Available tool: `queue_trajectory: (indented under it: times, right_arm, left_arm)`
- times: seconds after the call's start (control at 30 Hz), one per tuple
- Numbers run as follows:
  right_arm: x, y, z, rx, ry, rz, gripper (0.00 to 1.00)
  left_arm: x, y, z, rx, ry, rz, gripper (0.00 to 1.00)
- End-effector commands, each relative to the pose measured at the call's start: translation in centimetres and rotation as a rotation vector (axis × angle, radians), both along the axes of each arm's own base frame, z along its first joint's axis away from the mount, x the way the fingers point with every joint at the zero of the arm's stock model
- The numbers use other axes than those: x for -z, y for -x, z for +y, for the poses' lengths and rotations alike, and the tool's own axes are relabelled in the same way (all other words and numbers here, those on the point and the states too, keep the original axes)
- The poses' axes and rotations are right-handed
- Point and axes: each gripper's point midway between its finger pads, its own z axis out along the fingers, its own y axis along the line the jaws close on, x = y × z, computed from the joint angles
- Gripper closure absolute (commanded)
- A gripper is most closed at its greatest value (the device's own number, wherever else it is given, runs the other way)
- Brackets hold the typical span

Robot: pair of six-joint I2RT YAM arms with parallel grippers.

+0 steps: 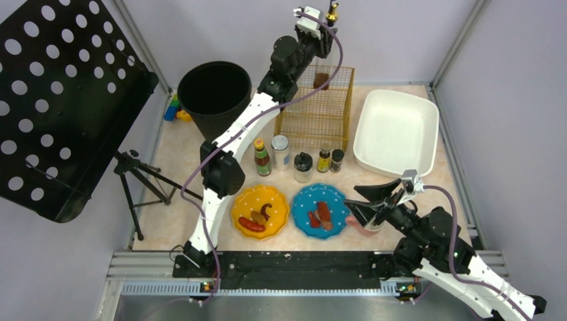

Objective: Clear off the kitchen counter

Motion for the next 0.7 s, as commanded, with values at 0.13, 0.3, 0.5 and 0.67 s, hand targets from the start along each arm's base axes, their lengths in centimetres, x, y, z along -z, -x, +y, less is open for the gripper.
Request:
queue_trajectory:
  times: [0.13, 0.3, 0.5, 0.67]
  right_arm:
    - [-0.7, 0.0, 0.6, -0.018, -0.021, -0.025, 0.31]
    - [-0.7, -0.1, 0.6, -0.012, -0.021, -0.027, 0.31]
    - [-0.6, -0.2, 0.6, -0.006, -0.017, -0.029, 0.3]
    - [-0.4, -0.3, 0.7, -0.007, -0.016, -0.029, 0.3]
  left_arm:
    - [-8.6, 1.5, 2.9, -0.066, 0.16, -0.241, 1.0]
    - [-8.9, 1.4, 3.1, -0.069, 0.18, -0.259, 1.0]
    - [-8.9, 1.2, 3.2, -0.071, 0.196, -0.274, 1.0]
    - [-8.2, 0.9, 2.8, -0.067, 0.188, -0.268, 1.0]
